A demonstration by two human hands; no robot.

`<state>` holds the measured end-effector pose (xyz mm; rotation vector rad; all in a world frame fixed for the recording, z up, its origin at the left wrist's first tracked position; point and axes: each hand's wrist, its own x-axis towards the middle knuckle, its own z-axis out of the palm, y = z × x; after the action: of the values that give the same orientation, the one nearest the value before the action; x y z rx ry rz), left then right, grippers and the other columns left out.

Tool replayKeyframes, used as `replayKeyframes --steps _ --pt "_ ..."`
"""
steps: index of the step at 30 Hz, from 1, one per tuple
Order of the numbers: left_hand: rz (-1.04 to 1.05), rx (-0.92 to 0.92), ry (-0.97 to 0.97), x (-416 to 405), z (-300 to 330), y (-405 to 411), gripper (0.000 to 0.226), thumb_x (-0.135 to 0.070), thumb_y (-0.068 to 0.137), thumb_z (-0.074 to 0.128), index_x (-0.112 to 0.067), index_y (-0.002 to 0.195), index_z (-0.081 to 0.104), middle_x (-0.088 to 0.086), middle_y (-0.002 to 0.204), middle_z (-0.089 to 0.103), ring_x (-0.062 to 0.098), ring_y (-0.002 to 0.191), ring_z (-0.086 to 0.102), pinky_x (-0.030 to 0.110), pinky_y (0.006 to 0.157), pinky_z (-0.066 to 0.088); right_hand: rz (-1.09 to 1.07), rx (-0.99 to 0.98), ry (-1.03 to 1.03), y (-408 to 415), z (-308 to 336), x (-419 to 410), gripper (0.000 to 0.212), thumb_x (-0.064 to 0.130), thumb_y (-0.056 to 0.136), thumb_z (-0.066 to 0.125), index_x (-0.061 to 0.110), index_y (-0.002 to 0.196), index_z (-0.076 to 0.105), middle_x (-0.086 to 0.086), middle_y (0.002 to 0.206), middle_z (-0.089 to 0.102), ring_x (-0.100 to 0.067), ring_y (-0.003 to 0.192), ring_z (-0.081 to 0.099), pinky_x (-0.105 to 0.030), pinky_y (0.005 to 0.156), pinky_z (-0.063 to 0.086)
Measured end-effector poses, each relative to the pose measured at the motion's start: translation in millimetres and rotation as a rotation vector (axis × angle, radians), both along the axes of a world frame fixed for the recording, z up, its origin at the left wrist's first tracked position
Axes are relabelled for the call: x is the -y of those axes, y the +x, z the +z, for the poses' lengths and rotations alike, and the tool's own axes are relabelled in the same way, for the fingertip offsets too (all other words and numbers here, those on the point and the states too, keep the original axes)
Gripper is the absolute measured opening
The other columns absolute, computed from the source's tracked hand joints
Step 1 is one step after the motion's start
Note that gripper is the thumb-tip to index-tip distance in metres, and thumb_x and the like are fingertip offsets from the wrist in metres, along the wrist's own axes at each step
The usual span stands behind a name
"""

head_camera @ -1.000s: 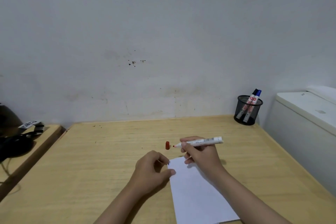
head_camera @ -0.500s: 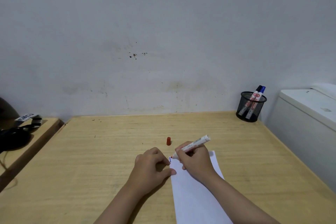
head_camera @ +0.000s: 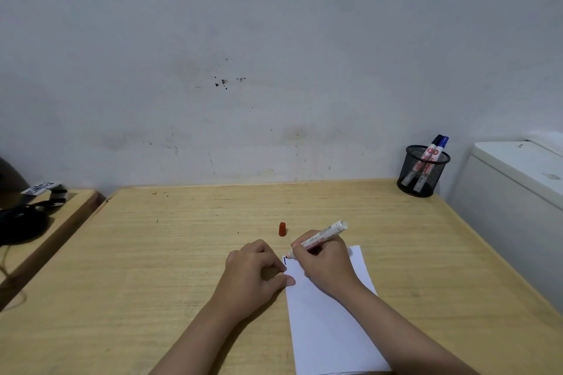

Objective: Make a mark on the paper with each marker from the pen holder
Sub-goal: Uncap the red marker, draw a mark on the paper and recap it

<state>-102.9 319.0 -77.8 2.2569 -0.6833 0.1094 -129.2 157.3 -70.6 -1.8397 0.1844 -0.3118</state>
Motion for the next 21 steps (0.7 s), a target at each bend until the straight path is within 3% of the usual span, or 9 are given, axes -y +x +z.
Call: replayKeyframes --steps 4,7,11,14,17,19,21 --pt "-0.002 0.005 0.006 0.2 0.2 0.2 0.028 -0.052 0.063 0.074 -0.029 0.078 0.071 -0.013 0.083 0.06 0.005 0.083 0.058 0.043 0.087 0.048 0.014 -0.028 0.012 0.2 -2.1 1.8 0.014 0.011 0.073 0.06 -0.001 0.066 0.059 -0.007 0.056 0.055 -0.014 0.051 0.051 -0.033 0.051 0.045" --pt "-0.005 0.012 0.005 0.1 -0.6 0.6 0.027 -0.051 0.063 0.074 -0.029 0.078 0.071 -0.013 0.084 0.06 0.004 0.083 0.058 0.043 0.087 0.048 0.018 -0.024 0.039 -1.0 -2.1 2.1 0.012 0.009 0.074 0.061 0.0 0.067 0.06 -0.002 0.055 0.057 -0.013 0.054 0.057 -0.033 0.052 0.048" --pt "-0.008 0.02 0.027 -0.1 -1.6 1.6 0.025 -0.049 0.064 0.075 -0.029 0.078 0.071 -0.013 0.084 0.06 0.003 0.083 0.058 0.04 0.087 0.048 -0.045 0.016 0.231 -0.2 0.7 5.6 0.01 0.003 0.079 0.061 0.001 0.071 0.066 -0.011 0.063 0.066 -0.01 0.049 0.061 -0.027 0.045 0.048" --pt "-0.031 -0.008 0.037 0.7 3.6 5.0 0.019 -0.046 0.065 0.075 -0.029 0.072 0.068 -0.012 0.082 0.061 0.003 0.08 0.058 0.033 0.08 0.05 -0.118 0.012 0.371 2.3 1.3 9.8 0.012 0.005 0.08 0.062 0.007 0.071 0.07 -0.003 0.056 0.067 -0.015 0.044 0.056 -0.031 0.049 0.047" --pt "-0.003 -0.004 -0.022 6.2 10.9 14.9 0.012 -0.03 0.073 0.071 -0.028 0.067 0.061 -0.009 0.081 0.06 0.005 0.078 0.057 0.028 0.071 0.05 -0.16 0.004 0.47 2.6 4.0 11.6 0.013 0.005 0.082 0.062 0.006 0.072 0.071 0.0 0.05 0.063 -0.012 0.039 0.052 -0.032 0.049 0.045" --pt "0.026 0.06 -0.064 11.6 13.3 25.9 0.009 -0.02 0.079 0.065 -0.027 0.083 0.06 -0.008 0.092 0.058 0.002 0.083 0.055 0.021 0.072 0.046 -0.183 0.002 0.542 2.4 6.5 12.8 0.012 0.004 0.081 0.062 0.003 0.073 0.071 -0.002 0.05 0.061 -0.01 0.038 0.051 -0.031 0.048 0.043" --pt "0.002 0.109 -0.042 17.5 16.0 36.6 0.025 -0.013 0.082 0.059 -0.026 0.103 0.059 -0.01 0.107 0.054 0.001 0.091 0.053 0.019 0.077 0.046 -0.194 -0.007 0.586 2.2 8.6 13.4 0.011 0.002 0.081 0.061 0.0 0.077 0.071 -0.004 0.05 0.059 -0.01 0.037 0.05 -0.031 0.048 0.041"
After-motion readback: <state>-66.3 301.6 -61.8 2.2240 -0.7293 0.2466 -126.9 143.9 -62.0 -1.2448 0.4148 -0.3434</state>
